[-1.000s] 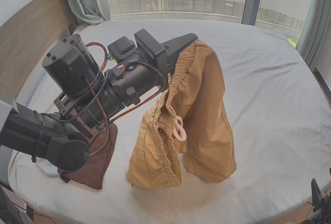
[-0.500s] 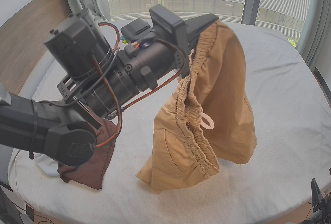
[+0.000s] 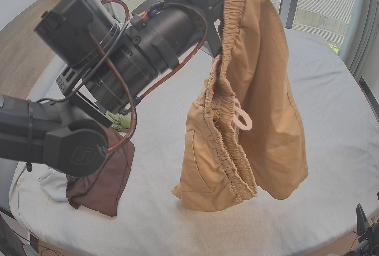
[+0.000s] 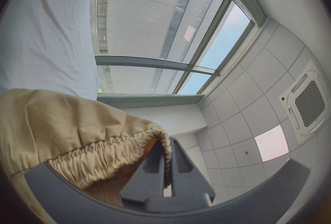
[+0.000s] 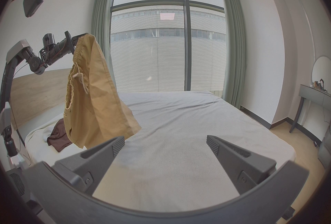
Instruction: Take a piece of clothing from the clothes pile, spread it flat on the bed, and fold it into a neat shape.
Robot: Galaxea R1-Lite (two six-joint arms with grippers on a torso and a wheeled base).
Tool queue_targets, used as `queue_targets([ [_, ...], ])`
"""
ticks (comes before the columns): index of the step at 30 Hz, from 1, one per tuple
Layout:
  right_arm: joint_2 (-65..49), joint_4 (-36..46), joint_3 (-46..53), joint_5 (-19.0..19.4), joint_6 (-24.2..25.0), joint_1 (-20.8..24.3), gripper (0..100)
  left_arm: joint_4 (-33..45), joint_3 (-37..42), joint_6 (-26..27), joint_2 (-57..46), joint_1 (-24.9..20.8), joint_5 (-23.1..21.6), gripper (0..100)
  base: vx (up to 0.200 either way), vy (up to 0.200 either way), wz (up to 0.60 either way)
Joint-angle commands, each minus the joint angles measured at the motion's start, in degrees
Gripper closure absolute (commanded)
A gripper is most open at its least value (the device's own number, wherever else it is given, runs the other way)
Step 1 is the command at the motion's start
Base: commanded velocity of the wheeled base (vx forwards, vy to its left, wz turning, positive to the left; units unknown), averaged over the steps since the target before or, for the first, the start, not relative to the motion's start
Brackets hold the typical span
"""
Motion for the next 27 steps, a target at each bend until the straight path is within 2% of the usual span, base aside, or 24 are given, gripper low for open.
queue_targets([
  [1,-0.7,0.0,1.0,-0.1,0.0,0.0,0,-0.5,3.3,0.0,2.4,3.8,0.7,100,0.000,0.000,0.00],
  [8,-0.6,0.0,1.0,-0.1,0.0,0.0,0,-4.7,12.4,1.6,2.7,8.3,0.4,100,0.000,0.000,0.00],
  [10,-0.6,0.0,1.0,-0.1,0.0,0.0,0,-7.5,16.3,4.2,2.8,10.7,0.0,100,0.000,0.000,0.00],
  [15,-0.6,0.0,1.0,-0.1,0.0,0.0,0,-13.8,24.3,7.6,3.0,13.0,-2.6,100,0.000,0.000,0.00],
  [18,-0.6,0.0,1.0,0.0,0.0,0.0,0,-21.4,30.9,8.0,3.6,13.9,-6.1,100,0.000,0.000,0.00],
  [21,-0.6,0.0,1.0,0.0,0.0,0.0,0,-22.1,32.8,9.5,4.0,14.8,-7.1,100,0.000,0.000,0.00],
  [25,-0.6,0.0,1.0,0.0,-0.1,0.0,0,-21.9,35.3,14.3,4.2,15.9,-7.4,100,0.000,0.000,0.00],
  [27,-0.6,0.0,1.0,0.0,-0.1,0.0,0,-21.9,35.4,14.5,4.2,15.9,-7.4,100,0.000,0.000,0.00],
])
